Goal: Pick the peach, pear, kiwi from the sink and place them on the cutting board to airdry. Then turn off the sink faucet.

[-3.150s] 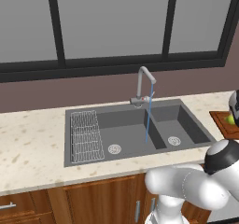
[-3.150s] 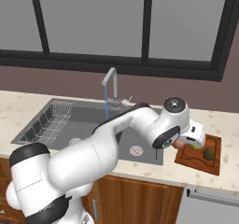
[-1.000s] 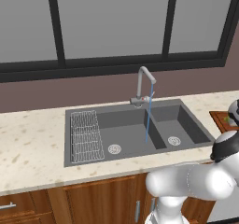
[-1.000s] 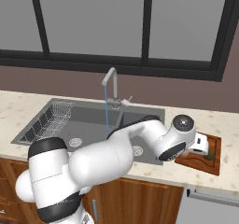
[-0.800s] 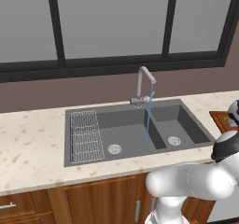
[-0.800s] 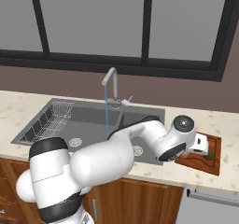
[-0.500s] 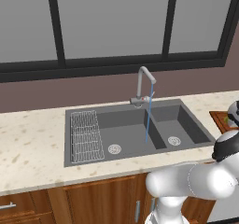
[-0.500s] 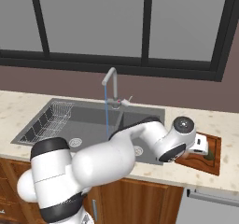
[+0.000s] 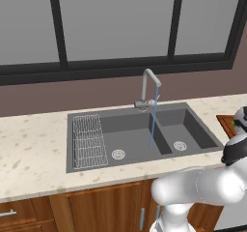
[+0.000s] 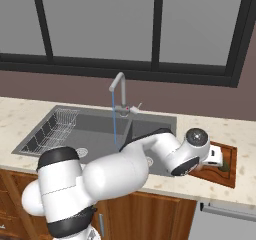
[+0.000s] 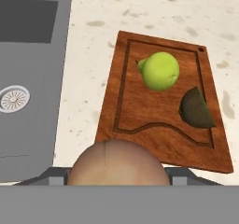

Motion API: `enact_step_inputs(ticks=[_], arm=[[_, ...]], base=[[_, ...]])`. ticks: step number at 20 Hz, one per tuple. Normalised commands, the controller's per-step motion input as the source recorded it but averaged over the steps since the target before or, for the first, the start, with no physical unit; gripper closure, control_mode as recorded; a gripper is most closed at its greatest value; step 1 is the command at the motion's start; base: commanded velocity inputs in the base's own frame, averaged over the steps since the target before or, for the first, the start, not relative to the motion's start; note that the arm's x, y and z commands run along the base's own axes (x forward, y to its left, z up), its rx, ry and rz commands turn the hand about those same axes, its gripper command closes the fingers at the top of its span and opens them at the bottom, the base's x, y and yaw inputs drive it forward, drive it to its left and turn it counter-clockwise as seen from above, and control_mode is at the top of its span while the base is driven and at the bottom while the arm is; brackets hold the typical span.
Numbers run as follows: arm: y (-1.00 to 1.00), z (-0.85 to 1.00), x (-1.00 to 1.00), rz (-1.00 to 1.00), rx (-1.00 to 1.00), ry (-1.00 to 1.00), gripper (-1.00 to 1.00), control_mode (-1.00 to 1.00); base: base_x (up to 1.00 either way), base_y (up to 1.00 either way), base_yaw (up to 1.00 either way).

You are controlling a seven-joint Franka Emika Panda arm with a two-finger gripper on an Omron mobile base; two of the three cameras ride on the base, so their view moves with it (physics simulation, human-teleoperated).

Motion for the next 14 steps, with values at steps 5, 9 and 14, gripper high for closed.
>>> enact_step_inputs(ticks=[5, 9, 14], arm=[[-0.07, -0.1, 0.13, 0.04, -0.01, 0.0, 1.0, -1.0], [-0.09, -0.12, 0.17, 0.04, -0.01, 0.0, 1.0, -1.0], [-0.26, -0.15, 0.17, 0.05, 0.0, 0.0, 1.0, -1.0]], base=[[0.0, 0.0, 0.0], [0.0, 0.0, 0.0], [0.0, 0.0, 0.0]])
